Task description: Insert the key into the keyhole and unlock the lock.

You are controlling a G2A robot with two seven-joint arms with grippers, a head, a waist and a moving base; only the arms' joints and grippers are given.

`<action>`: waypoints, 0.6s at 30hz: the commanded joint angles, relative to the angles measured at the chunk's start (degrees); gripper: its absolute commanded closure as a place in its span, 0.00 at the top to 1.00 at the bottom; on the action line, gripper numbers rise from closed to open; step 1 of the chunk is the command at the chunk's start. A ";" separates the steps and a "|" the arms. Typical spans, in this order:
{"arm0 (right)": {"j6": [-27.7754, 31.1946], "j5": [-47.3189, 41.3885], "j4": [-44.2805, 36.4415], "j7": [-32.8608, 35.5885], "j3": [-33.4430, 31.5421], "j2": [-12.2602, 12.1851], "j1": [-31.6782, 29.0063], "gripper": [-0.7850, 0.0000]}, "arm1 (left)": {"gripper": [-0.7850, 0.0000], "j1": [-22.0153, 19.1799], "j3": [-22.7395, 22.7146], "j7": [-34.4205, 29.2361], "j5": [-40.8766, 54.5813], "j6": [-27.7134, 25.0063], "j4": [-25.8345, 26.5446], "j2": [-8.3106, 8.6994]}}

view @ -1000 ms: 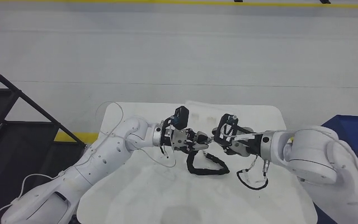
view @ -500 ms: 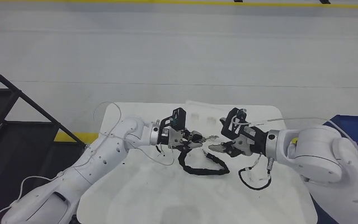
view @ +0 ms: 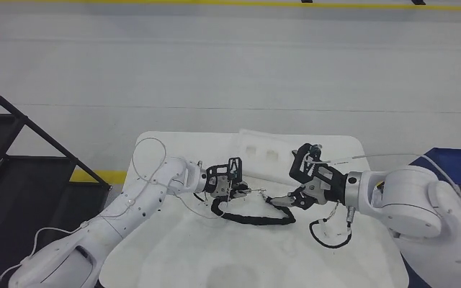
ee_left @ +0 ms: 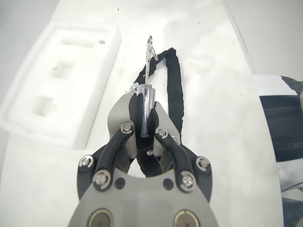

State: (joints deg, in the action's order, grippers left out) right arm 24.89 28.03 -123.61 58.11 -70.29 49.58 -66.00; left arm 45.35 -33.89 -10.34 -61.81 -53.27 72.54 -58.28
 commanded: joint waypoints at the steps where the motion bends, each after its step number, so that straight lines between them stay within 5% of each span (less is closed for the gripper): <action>1: 0.28 -0.11 0.50 -0.37 0.12 -0.01 -0.17 1.00 | 0.00 -0.33 1.12 -0.27 -1.55 0.12 -1.58 -0.66; 5: 0.88 -0.13 1.47 -1.32 0.34 -0.02 -0.51 1.00 | 0.00 -1.04 2.74 0.47 -4.20 0.52 -4.07 -1.91; 7: 1.24 -0.18 2.06 -1.90 0.57 0.00 -0.66 1.00 | 0.88 -1.29 3.45 0.98 -5.19 0.23 -5.52 -2.46; 8: 1.47 -0.20 2.44 -2.13 0.71 0.01 -0.70 1.00 | 1.00 -1.47 3.74 1.04 -5.25 -0.10 -6.52 -2.75; 18: 6.16 -2.48 8.86 -5.67 2.38 0.37 1.04 1.00 | 1.00 -4.34 2.69 12.61 -1.22 -4.73 -10.26 -3.85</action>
State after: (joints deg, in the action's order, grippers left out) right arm 29.98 25.96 -115.73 52.91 -68.03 49.90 -65.47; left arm 41.48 -31.16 0.09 -63.86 -58.09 62.05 -62.33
